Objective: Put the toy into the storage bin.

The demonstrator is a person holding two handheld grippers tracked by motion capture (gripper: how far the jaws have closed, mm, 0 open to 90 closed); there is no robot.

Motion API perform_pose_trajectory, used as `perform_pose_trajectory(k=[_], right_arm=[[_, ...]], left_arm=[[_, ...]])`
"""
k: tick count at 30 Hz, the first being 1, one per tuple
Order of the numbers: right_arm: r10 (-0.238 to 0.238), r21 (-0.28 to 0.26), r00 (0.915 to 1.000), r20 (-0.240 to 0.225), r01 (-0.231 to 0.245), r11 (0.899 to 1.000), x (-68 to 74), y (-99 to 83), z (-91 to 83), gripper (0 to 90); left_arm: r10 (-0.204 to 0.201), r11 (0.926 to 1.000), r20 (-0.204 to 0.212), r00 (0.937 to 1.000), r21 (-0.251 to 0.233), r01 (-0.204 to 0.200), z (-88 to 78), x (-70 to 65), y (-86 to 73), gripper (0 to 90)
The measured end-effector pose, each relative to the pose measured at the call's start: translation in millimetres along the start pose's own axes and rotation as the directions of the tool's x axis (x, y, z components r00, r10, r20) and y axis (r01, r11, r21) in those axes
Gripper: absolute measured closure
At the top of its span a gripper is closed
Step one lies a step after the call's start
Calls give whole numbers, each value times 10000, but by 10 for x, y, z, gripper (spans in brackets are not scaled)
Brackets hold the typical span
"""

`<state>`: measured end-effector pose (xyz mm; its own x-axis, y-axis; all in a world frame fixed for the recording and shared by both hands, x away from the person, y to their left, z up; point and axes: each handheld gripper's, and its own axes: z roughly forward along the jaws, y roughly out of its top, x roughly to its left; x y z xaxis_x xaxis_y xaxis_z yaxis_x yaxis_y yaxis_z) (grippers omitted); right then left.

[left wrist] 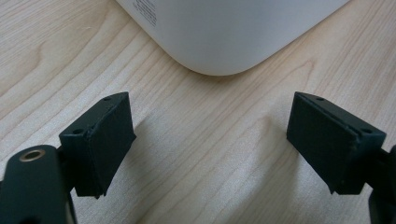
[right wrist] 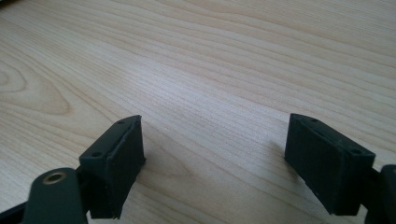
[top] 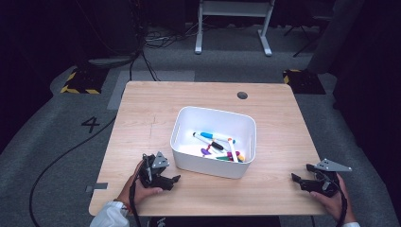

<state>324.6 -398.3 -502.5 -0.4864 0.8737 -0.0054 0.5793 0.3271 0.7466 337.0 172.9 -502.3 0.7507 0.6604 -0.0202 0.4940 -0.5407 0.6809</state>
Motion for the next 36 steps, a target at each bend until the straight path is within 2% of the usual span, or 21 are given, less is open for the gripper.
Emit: perform_pose_trajectory(k=[29,36], right_arm=[[29,27,10000,14,-29,10000,-11,3,2,206],[47,29,10000,8,-47,10000,-10,3,1,206]], left_arm=[[61,10000,61,10000,16,-61,3,10,5,148],[-12,10000,182,9998,23,12,9,9,5,147]])
